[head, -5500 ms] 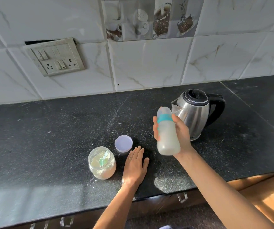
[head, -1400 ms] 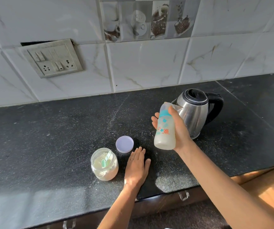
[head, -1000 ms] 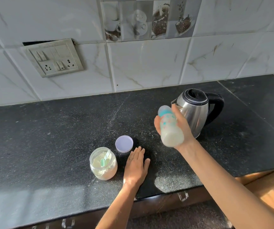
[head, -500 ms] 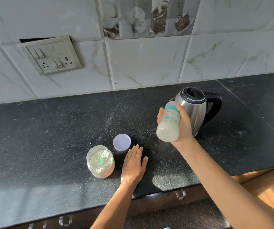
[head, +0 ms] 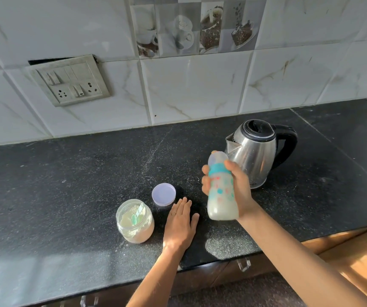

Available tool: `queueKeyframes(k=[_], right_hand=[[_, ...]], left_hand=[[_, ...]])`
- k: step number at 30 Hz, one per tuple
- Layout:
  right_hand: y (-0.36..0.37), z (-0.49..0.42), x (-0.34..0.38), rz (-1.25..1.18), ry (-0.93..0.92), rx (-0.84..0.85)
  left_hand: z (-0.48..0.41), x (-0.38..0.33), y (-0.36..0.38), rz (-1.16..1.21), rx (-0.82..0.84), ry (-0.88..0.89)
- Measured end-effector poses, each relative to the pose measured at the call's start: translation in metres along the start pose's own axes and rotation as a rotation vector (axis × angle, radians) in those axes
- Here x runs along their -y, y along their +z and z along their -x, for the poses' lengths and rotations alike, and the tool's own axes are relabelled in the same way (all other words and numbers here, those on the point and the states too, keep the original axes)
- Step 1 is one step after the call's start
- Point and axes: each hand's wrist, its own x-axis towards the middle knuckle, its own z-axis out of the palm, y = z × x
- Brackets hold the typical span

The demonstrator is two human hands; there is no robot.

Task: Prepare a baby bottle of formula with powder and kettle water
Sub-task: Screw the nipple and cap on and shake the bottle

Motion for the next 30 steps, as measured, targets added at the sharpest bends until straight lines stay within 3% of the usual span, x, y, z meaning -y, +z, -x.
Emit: queueKeyframes(k=[2,4,8,12,14,24,26,28,30], right_hand=[[-0.004,-0.007,0.005,-0.141,-0.059,-0.143],[-0.006,-0.008,0.007,-0.151,0.003,-0.114],[-0.001,0.002,0.008,0.240,0.053,0.082],[-0.004,-0.005,0.017,-0.073,0.008,-0.073],[-0.005,-0.004,0.018,-0.095,0.000,-0.080],[-0.005,-0.006,0.033,0.294,-0.232,-0.078],[-0.005,-0.010,0.040,0.211,-0.223,-0.143],[-0.006,-0.011,0.043,-0.025,-0.200,-0.213],[-0.009,-0.009,0.039,-0.078,-0.153,-0.126]], left_hand=[[0.000,-0.001,0.000,0.006,-0.001,-0.006],[0.001,-0.001,-0.001,0.006,0.000,-0.007],[-0.001,-0.001,0.000,0.006,0.001,-0.005],[0.000,-0.001,-0.001,0.010,-0.002,-0.010],[0.002,-0.002,-0.002,0.009,0.000,-0.003],[0.001,-0.002,0.000,0.002,-0.015,-0.005],[0.001,-0.002,-0.001,0.000,-0.012,-0.005],[0.000,-0.002,-0.001,-0.001,-0.009,-0.007],[0.001,-0.003,-0.001,-0.003,-0.010,-0.006]])
